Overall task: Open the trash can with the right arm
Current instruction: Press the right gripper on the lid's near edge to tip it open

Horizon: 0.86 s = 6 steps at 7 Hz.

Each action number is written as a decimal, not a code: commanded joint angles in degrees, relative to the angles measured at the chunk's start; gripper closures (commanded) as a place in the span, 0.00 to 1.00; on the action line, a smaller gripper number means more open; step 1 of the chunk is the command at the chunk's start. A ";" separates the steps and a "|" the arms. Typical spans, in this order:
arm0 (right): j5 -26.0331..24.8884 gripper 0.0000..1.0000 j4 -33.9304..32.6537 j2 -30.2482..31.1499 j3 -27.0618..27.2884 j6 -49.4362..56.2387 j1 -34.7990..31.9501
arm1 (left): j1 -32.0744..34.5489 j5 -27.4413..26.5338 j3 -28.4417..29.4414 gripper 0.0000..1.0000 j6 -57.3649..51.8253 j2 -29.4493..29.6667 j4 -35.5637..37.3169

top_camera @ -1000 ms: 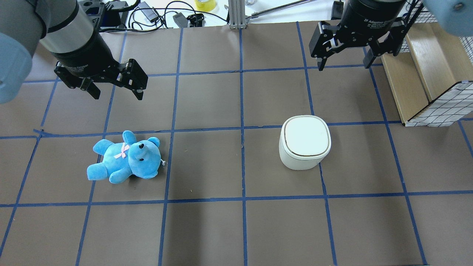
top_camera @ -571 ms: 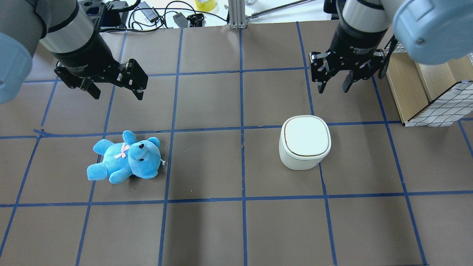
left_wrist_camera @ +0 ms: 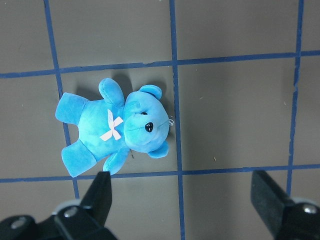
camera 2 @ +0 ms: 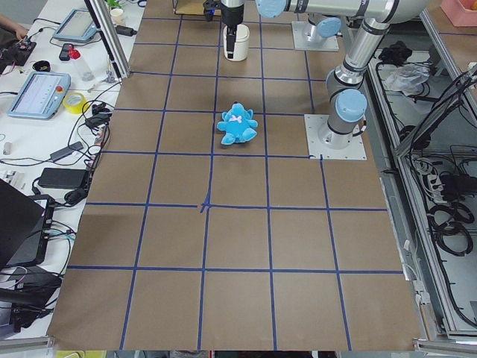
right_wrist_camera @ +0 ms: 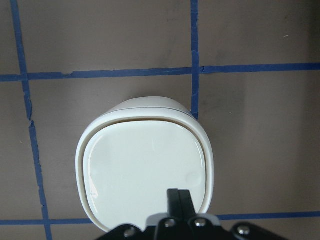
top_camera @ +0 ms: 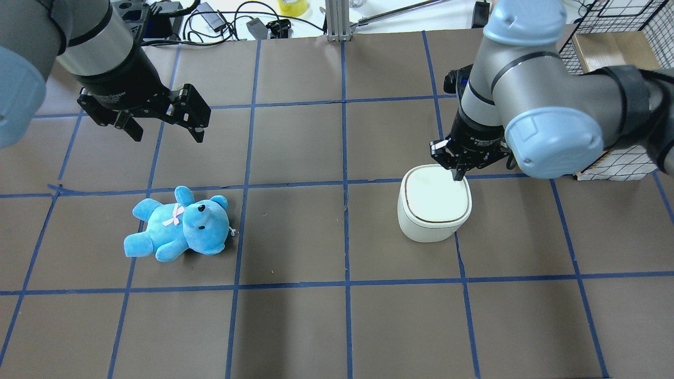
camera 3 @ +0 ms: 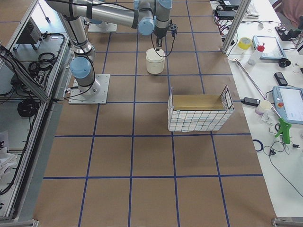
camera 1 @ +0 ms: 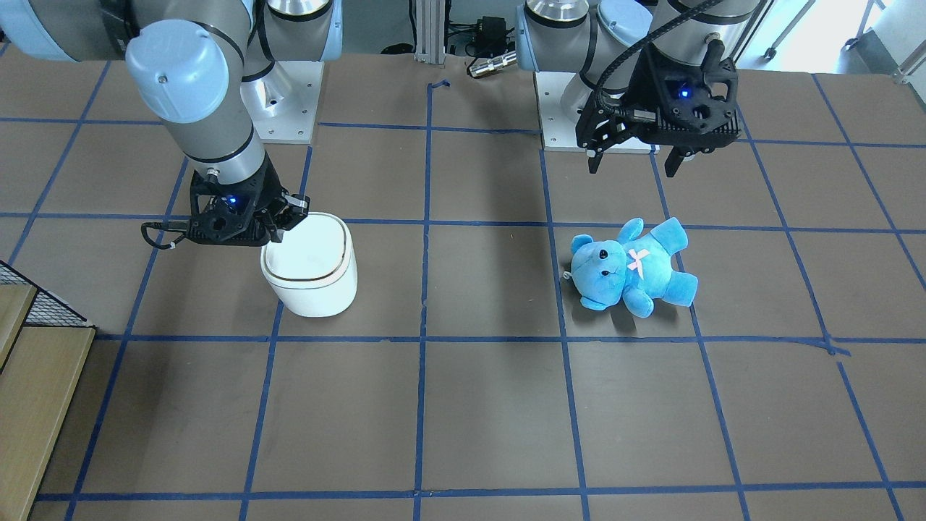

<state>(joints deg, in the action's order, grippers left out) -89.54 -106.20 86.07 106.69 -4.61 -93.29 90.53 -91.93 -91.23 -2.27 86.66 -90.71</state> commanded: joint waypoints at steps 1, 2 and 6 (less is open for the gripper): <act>-0.19 1.00 -2.53 -1.77 2.64 -0.05 0.04 | 0.00 0.00 0.00 0.00 0.08 0.00 0.00; -0.28 1.00 -2.53 -2.04 2.99 0.04 0.04 | 0.00 0.00 0.00 0.00 0.08 0.00 0.00; -2.03 0.02 -1.65 1.79 -1.19 -0.23 0.04 | 0.00 0.00 0.00 0.00 -0.01 0.00 0.00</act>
<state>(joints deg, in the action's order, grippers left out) -90.56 -108.48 85.40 108.16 -4.82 -93.25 90.53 -91.93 -91.23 -2.26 86.66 -90.70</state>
